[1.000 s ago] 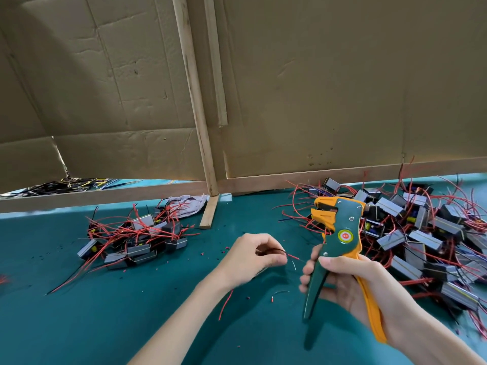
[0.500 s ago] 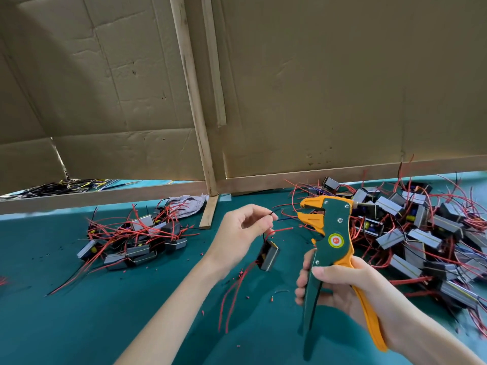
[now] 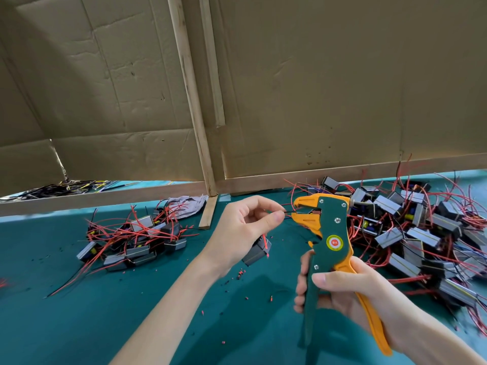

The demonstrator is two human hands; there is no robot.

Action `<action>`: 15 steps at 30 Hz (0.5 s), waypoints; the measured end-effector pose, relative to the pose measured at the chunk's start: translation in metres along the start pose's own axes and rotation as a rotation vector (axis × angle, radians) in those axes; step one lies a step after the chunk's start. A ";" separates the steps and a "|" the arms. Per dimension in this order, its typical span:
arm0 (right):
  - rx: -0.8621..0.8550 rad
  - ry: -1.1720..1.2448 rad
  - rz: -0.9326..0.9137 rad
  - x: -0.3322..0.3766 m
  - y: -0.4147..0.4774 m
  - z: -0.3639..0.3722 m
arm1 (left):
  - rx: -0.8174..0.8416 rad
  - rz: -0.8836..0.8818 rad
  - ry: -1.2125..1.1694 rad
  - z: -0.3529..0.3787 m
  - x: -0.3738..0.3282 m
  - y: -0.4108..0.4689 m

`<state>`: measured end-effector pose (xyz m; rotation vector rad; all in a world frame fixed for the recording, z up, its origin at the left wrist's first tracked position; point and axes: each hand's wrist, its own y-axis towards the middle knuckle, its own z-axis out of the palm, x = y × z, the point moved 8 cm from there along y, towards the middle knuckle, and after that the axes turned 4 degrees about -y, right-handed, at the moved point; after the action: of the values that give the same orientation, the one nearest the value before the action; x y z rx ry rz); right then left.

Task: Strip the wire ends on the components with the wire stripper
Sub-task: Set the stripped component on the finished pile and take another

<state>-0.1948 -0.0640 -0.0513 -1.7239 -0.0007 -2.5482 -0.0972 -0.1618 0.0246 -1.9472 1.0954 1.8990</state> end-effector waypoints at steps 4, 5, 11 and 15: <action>0.047 -0.028 -0.017 0.002 -0.002 0.004 | 0.003 -0.014 0.008 -0.002 -0.004 -0.001; 0.055 -0.035 -0.021 0.002 -0.002 0.005 | 0.009 -0.019 0.008 -0.003 -0.005 -0.001; 0.066 -0.067 -0.029 0.005 -0.005 0.008 | 0.043 -0.034 0.035 -0.003 -0.009 -0.004; 0.067 -0.089 -0.027 0.005 -0.006 0.008 | 0.045 -0.046 0.042 -0.003 -0.011 -0.005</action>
<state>-0.1899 -0.0584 -0.0432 -1.8219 -0.1141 -2.4577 -0.0911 -0.1564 0.0337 -1.9783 1.0858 1.8025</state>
